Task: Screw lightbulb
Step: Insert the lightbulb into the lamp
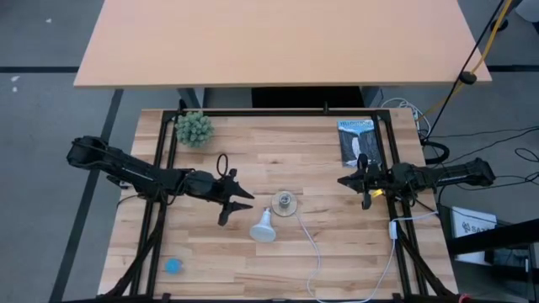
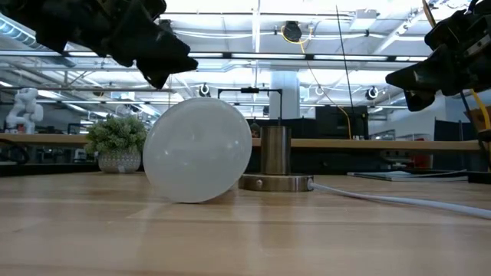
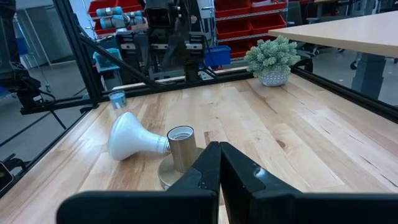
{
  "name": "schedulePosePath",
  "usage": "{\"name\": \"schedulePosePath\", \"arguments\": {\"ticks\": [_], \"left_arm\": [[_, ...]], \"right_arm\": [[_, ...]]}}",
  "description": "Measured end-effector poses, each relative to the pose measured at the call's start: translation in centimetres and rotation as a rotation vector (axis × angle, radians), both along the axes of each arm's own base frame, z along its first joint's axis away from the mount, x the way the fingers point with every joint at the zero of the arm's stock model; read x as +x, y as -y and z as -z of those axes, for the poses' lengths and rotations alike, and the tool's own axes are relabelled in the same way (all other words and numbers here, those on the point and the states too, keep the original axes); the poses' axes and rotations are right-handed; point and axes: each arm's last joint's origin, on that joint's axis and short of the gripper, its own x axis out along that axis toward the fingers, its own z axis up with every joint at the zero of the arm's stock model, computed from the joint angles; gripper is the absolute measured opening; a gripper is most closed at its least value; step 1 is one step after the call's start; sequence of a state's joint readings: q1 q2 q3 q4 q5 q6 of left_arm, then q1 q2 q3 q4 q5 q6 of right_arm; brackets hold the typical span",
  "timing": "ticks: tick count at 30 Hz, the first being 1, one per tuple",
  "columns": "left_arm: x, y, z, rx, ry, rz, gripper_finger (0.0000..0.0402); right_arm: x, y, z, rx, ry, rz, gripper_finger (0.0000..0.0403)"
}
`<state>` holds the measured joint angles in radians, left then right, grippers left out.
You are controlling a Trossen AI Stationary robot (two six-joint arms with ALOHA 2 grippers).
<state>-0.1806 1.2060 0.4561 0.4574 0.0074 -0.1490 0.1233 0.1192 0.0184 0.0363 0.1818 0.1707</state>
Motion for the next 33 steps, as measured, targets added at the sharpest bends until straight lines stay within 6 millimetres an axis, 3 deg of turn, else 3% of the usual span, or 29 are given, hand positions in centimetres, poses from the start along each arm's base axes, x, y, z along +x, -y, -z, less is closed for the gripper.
{"name": "schedulePosePath", "arguments": {"ticks": [7,17,33], "left_arm": [[0.0,-0.2,0.2,0.005,-0.024,-0.015,0.0154],[0.1,-1.2,0.1,0.035,-0.003,-0.158,0.0209],[0.3,-1.9,-0.1,0.033,0.021,-0.188,0.0211]], "right_arm": [[0.0,0.0,0.0,0.0,0.0,0.0,0.0],[0.0,0.0,0.0,0.0,0.0,0.0,0.0],[0.0,0.0,0.0,0.0,0.0,0.0,0.0]]}}
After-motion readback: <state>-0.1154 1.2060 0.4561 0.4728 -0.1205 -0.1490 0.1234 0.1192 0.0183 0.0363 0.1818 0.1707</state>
